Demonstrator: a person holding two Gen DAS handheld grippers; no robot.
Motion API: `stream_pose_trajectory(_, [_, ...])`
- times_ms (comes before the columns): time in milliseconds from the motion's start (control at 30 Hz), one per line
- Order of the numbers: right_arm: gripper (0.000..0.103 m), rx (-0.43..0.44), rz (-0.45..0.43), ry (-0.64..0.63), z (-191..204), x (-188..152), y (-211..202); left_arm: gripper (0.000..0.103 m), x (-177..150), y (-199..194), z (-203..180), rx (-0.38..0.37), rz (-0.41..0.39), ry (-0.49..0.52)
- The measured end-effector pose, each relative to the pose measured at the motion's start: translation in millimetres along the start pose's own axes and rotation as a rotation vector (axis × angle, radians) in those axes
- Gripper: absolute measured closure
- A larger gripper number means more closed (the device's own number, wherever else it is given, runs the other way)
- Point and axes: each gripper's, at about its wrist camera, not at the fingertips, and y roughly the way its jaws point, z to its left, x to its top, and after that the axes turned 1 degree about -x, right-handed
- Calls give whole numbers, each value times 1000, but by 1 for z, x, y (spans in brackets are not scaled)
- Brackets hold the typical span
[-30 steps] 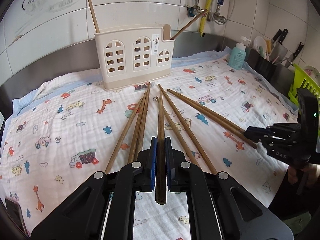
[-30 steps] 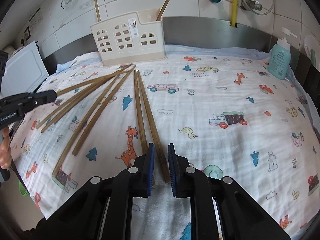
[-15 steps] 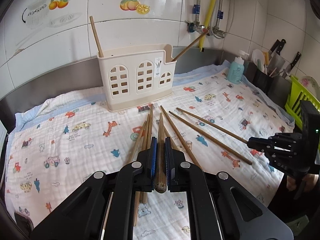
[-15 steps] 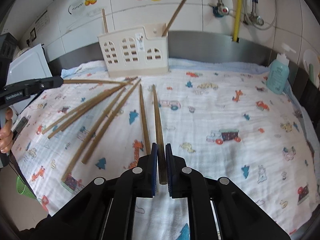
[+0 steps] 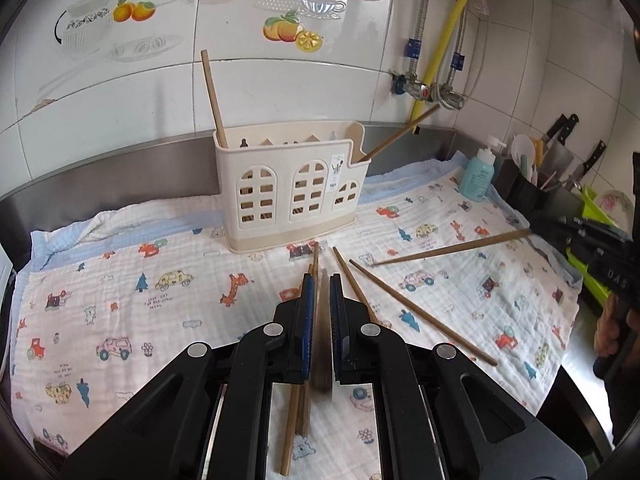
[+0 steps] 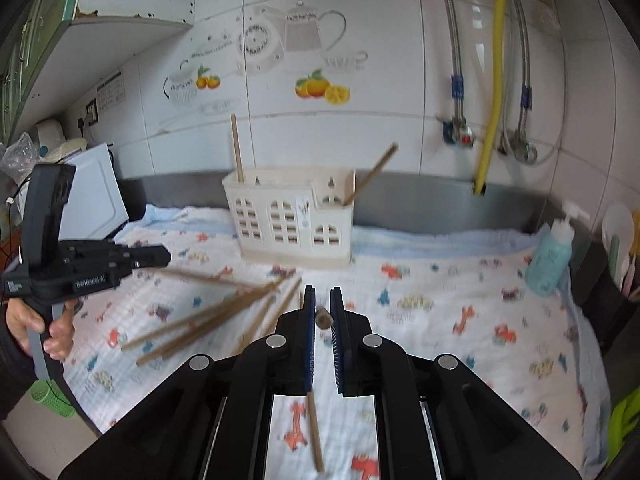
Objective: Organize utensils
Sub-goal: 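Carry the chopstick in the right gripper into the caddy while the left gripper does the same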
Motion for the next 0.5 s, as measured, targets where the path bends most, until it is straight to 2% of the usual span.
stream_pose_trajectory(267, [96, 26, -42, -23, -4, 66, -1, 98, 19, 1, 3, 4, -23, 15])
stream_pose_trajectory(467, [96, 30, -55, -64, 6, 79, -4, 98, 2, 2, -3, -31, 13, 44])
stream_pose_trajectory(500, [96, 28, -56, -68, 8, 78, -5, 95, -2, 1, -4, -39, 20, 48])
